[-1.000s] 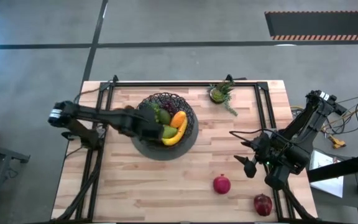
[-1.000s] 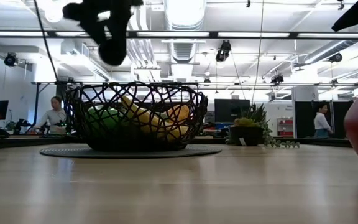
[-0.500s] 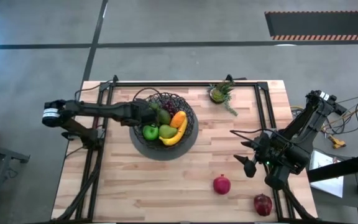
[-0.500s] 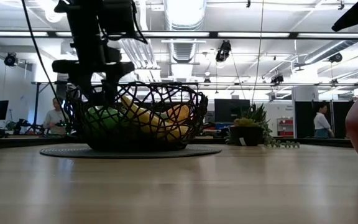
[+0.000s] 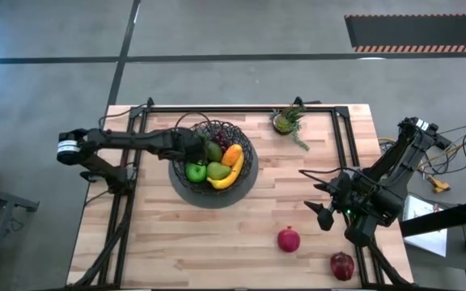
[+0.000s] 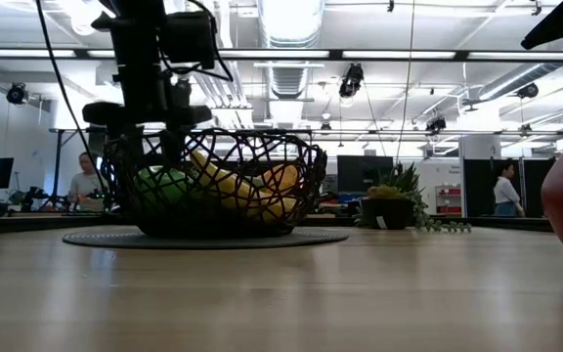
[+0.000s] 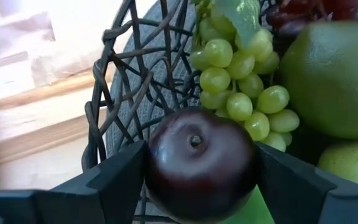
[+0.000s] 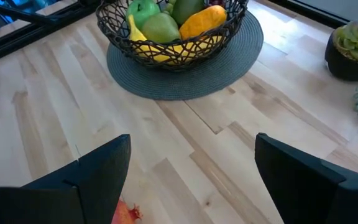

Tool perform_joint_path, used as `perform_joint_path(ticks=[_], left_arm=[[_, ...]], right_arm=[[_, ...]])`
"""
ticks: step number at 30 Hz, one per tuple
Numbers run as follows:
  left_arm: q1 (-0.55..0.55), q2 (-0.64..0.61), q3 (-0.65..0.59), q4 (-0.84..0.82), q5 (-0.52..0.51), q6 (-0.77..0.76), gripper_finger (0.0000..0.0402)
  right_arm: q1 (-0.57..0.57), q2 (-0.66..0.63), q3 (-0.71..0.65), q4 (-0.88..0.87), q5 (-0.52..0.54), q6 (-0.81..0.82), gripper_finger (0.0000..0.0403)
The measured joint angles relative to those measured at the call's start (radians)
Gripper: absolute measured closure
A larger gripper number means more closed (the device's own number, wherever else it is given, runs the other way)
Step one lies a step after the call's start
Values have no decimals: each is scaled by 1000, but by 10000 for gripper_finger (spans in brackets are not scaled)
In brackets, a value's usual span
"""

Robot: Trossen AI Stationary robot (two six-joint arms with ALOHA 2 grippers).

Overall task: Build produce basket
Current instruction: Put the plum into the basket, then put the red apple into the basket

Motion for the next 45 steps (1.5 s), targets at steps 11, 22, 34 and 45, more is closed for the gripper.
perform_joint_path(ticks=[11, 22, 34, 45], left_arm=[[82, -2, 4, -1, 147, 36, 76], [-94, -4, 153, 107, 22, 135, 72], [-405, 81, 175, 700, -111, 190, 72], [-462, 309, 263, 950, -59, 161, 72]], right_arm=[[0, 0, 0, 0, -2, -3, 78], [51, 0, 7, 56, -280, -62, 78], [296, 30, -7, 184, -654, 299, 78], [300, 257, -34, 231, -884, 592, 74]])
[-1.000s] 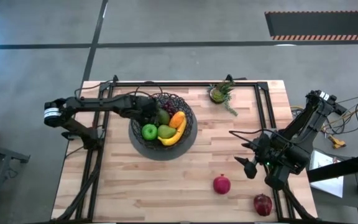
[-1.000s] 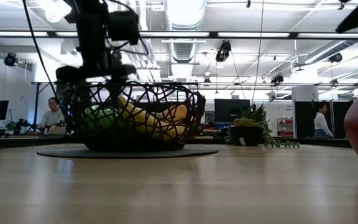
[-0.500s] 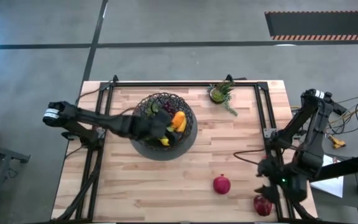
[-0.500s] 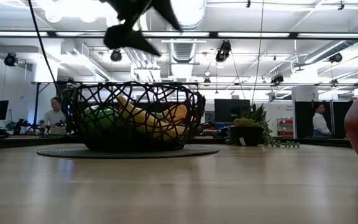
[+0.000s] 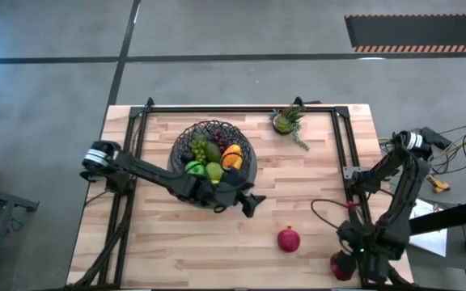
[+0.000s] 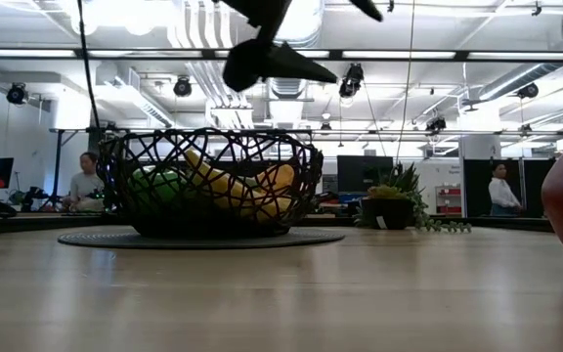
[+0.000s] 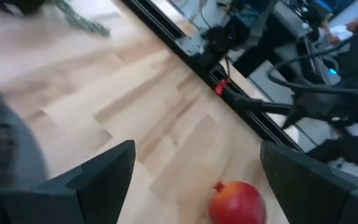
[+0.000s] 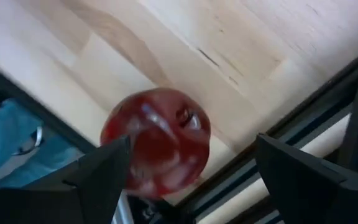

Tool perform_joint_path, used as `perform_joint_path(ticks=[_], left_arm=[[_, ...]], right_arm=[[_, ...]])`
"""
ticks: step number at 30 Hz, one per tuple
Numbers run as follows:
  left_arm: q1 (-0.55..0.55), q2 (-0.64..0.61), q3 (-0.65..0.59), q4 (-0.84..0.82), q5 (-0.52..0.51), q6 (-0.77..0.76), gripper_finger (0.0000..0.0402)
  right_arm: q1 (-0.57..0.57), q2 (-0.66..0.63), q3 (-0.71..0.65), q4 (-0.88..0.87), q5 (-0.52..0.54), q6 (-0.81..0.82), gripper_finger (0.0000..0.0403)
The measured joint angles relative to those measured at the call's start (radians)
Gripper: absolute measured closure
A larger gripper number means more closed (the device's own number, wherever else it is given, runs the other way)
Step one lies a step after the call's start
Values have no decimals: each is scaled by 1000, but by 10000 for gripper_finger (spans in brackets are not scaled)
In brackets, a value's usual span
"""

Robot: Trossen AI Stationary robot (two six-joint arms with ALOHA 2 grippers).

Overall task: Build produce basket
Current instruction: Put the red apple into the basket

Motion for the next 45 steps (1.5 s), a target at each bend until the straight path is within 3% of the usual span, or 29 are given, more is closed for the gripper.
perform_joint_path(ticks=[9, 31, 37, 45], left_arm=[[1, 76, 77, 2, 110, -23, 72], [0, 63, 74, 1, 130, -26, 72], [0, 63, 74, 0, 131, -24, 72], [0, 63, 75, -3, 141, -25, 72]], right_arm=[[-56, 75, 0, 130, -65, -130, 36], [-96, 265, -20, 173, -161, -300, 39], [-106, 295, -19, 177, -201, -350, 98], [-113, 220, -9, 113, -145, -379, 233]])
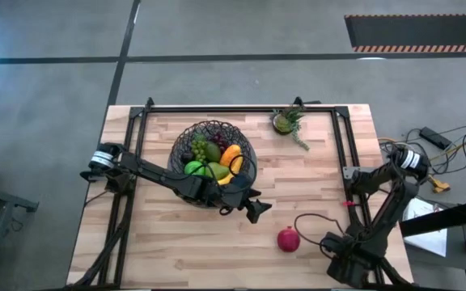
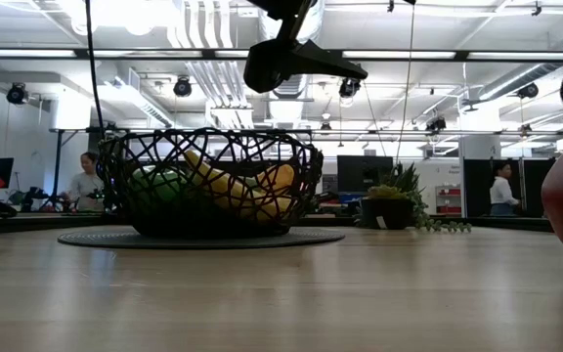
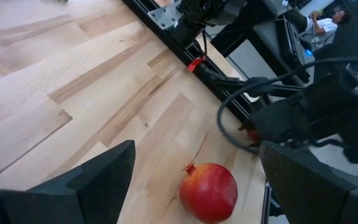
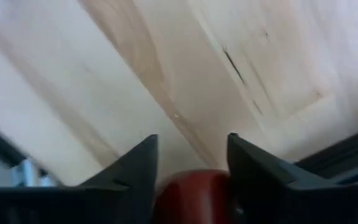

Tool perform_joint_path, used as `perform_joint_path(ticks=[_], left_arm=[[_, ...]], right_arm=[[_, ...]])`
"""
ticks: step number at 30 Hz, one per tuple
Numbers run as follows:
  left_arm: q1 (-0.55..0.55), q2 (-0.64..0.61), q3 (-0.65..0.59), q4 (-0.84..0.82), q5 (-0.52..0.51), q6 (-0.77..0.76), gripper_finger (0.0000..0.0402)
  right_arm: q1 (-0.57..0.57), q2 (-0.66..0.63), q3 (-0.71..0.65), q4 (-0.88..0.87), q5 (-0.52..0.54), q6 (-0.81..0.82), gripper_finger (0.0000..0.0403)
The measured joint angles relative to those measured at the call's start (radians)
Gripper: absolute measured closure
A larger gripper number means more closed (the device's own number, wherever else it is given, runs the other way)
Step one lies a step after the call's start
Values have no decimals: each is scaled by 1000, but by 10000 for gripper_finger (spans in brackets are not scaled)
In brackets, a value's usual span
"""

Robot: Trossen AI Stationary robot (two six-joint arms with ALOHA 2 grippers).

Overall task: Build produce basket
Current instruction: Put the red apple into the basket, then put the apple into the basket

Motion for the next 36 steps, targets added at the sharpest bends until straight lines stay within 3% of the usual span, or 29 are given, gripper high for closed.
perform_joint_path(ticks=[6, 12, 18, 24, 29, 36], left_arm=[[0, 0, 1, -5, 2, 2, 72], [0, -1, 0, -6, 2, 2, 72], [0, -1, 0, -8, 3, 2, 72], [0, -2, 0, -9, 3, 2, 72], [0, -2, 0, -10, 3, 2, 72], [0, -2, -3, -10, 3, 2, 72]], right_arm=[[-30, -98, 0, -13, 129, -50, 316], [-94, -168, 0, -62, 186, -134, 379], [-142, -218, 0, -69, 132, -198, 389], [-147, -260, 0, -42, -44, -176, 328], [-120, -243, 0, 53, -54, -186, 231], [-98, -163, 0, 53, -46, -190, 112]])
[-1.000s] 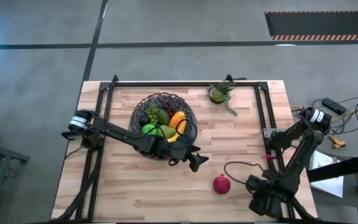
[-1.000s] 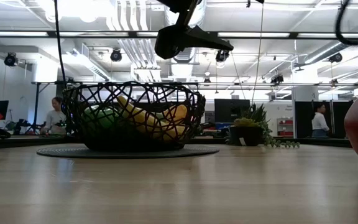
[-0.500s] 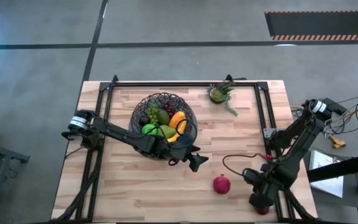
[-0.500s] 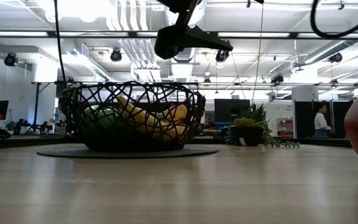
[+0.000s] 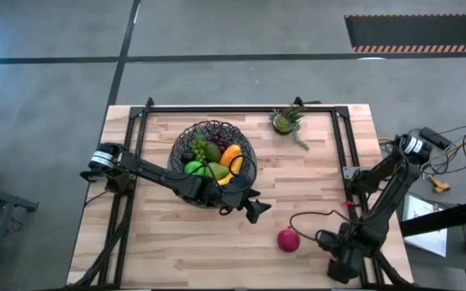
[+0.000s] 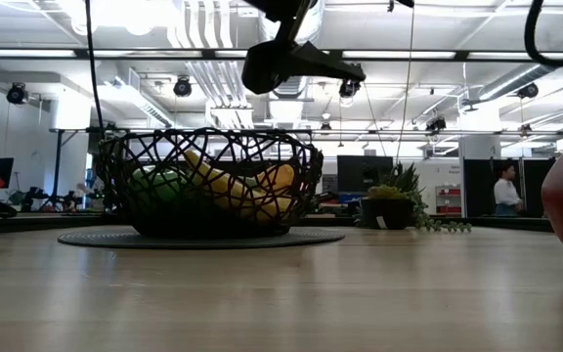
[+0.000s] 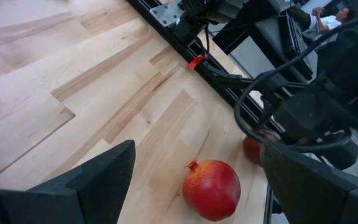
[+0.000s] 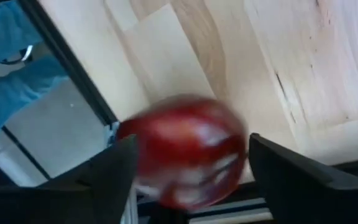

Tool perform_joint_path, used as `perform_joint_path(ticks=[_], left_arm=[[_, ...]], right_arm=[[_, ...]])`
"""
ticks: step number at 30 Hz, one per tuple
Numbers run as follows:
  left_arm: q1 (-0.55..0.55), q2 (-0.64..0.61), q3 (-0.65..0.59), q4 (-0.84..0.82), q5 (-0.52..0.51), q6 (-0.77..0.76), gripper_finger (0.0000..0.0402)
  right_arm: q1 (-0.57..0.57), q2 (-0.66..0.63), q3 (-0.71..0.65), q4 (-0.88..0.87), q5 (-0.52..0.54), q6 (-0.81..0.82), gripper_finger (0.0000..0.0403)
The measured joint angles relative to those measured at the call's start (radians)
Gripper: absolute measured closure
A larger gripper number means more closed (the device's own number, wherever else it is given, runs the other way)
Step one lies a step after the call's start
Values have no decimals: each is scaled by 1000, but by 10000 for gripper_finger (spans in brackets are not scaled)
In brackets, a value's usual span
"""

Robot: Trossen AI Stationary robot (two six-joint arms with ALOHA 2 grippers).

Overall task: Build produce basket
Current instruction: Put the apple into the basket

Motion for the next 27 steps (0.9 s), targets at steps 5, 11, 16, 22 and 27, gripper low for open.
perform_joint_path(ticks=[5, 11, 16, 22, 27], left_arm=[[0, 0, -3, 0, 12, 0, 72], [0, 0, -3, 0, 24, 0, 72], [0, 0, -3, 0, 30, 0, 72], [-7, 0, -3, 0, 40, 0, 72], [-12, 0, -3, -3, 40, 0, 72]], right_arm=[[0, 30, 8, -1, 0, -6, 45], [4, 31, 36, 0, 14, -81, 22], [45, 31, 49, 16, 57, -206, 21], [109, 58, 49, 20, 125, -193, 21], [135, 123, 50, 27, 134, -111, 21]])
